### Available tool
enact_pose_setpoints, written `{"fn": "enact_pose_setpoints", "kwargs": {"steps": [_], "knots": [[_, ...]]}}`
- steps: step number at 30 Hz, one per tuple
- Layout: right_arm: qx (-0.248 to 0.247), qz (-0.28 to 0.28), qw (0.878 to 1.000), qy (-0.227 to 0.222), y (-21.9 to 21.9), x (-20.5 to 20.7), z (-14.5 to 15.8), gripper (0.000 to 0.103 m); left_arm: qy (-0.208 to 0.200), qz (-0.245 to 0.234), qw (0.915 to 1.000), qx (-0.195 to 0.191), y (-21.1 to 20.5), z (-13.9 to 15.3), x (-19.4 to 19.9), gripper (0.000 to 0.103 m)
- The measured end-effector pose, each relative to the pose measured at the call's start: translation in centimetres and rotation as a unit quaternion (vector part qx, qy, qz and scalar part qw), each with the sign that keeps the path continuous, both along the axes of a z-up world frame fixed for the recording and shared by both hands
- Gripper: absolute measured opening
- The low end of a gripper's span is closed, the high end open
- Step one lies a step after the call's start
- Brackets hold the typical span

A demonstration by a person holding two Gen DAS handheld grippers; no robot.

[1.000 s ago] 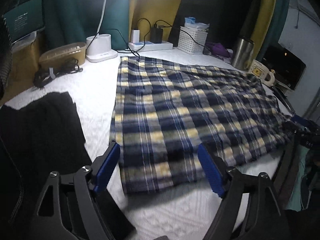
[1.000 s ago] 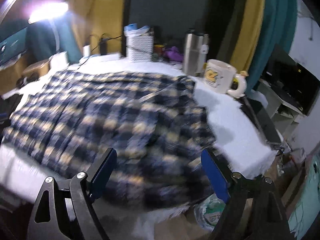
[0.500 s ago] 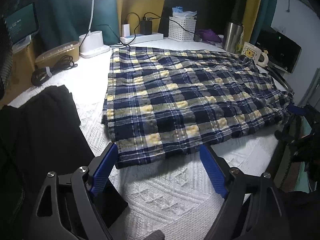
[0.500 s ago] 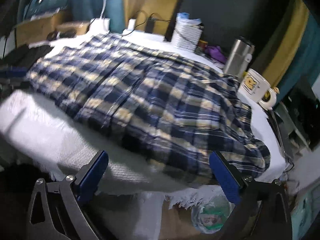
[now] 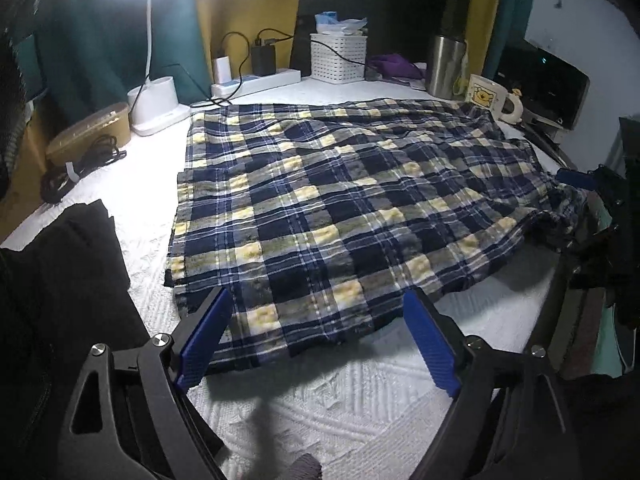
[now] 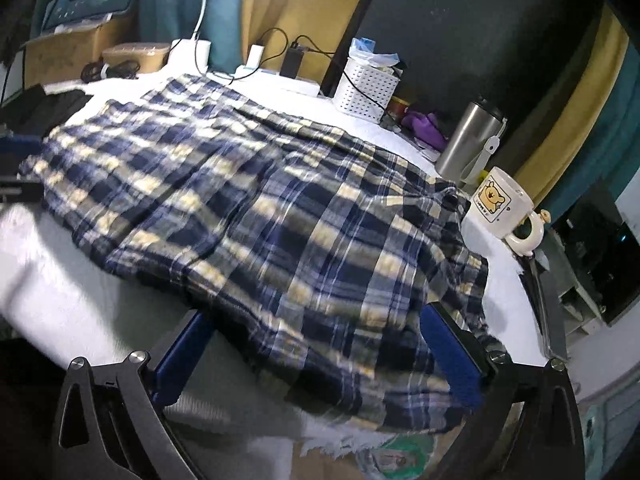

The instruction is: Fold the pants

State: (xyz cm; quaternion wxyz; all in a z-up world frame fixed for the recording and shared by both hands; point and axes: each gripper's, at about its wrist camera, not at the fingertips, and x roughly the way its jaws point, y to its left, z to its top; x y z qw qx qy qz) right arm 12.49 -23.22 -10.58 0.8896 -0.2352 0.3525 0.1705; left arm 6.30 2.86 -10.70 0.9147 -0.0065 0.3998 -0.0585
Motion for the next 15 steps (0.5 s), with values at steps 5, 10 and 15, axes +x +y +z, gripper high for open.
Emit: {"fn": "enact_pose_setpoints", "kwargs": {"steps": [5, 10, 15], "knots": [[0.018, -0.013, 1.000, 0.013, 0.0, 1.9, 0.6, 0.102, 0.002, -0.018, 0.9998, 0.003, -0.7, 0.3, 0.0, 0.088], [0.048, -0.025, 0.998, 0.034, -0.1, 4.0, 1.0, 0.102, -0.006, -0.034, 0.9987, 0.037, -1.7, 0.6, -0.3, 0.094], [0.069, -0.040, 0.996, 0.050, -0.5, 5.8, 1.1, 0.102, -0.003, -0.040, 0.9936, 0.106, -2.9, -0.4, 0.0, 0.094]]}}
